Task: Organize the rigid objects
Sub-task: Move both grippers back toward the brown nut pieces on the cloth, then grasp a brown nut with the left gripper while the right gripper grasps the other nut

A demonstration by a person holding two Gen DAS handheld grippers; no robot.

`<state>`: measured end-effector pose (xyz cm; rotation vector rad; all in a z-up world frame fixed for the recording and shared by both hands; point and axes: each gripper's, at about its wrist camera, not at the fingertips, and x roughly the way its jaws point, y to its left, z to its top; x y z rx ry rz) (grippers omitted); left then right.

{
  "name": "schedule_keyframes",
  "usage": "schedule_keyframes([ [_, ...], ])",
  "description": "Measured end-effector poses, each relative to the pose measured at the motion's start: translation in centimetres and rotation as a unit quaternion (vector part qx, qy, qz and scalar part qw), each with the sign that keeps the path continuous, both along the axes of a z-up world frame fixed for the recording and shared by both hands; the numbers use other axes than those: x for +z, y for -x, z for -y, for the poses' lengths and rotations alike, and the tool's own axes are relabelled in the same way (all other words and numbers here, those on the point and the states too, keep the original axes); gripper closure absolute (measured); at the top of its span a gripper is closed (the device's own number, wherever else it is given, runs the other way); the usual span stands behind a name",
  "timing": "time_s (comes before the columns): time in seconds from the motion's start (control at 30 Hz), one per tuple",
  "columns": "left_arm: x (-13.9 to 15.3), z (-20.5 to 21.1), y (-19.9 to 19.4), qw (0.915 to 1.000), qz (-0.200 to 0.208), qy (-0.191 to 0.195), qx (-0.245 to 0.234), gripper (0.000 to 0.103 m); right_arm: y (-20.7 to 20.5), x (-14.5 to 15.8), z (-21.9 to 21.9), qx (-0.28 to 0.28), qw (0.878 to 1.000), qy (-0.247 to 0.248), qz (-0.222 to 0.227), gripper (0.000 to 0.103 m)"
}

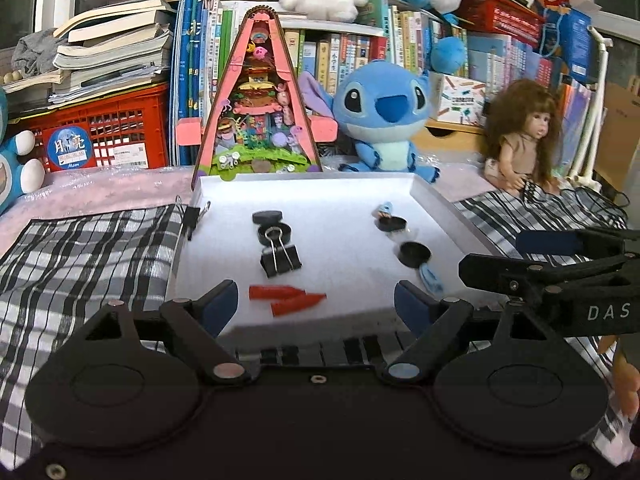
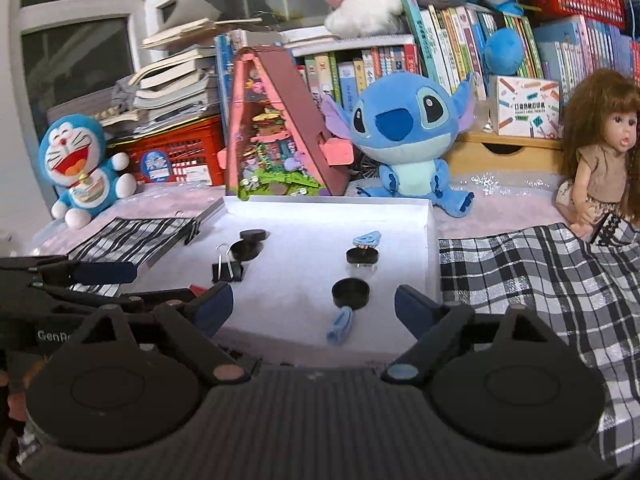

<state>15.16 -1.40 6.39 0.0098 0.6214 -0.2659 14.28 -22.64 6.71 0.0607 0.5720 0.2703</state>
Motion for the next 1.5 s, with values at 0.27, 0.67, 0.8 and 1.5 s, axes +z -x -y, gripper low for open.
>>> schedule_keyframes([
  [0.27, -0.9, -0.6, 3.0, 0.9999, -0.001, 0.001, -0.012, 0.018, 3.2, -0.6, -0.5, 0.028, 0.999, 0.024, 0.018, 0.006],
  [0.67, -3.0, -1.1, 7.4, 0.9994, -0.012, 0.005, -0.033, 0.018, 7.5, -2.3, -0.9, 0.065, 0.997, 0.034, 0.023, 0.005],
  [0.8, -3.4, -1.3, 8.5, 0.9989, -0.010, 0.011, -0.045, 0.018, 8.9, -2.8, -1.0, 0.073, 0.997, 0.027, 0.024, 0.004],
  [1.5, -4.6, -1.1, 8.3, 0.9957, -0.035, 0.043, -0.074, 0.083, 10.7, -4.5, -3.1, 0.119, 0.991, 0.065, 0.023, 0.003],
])
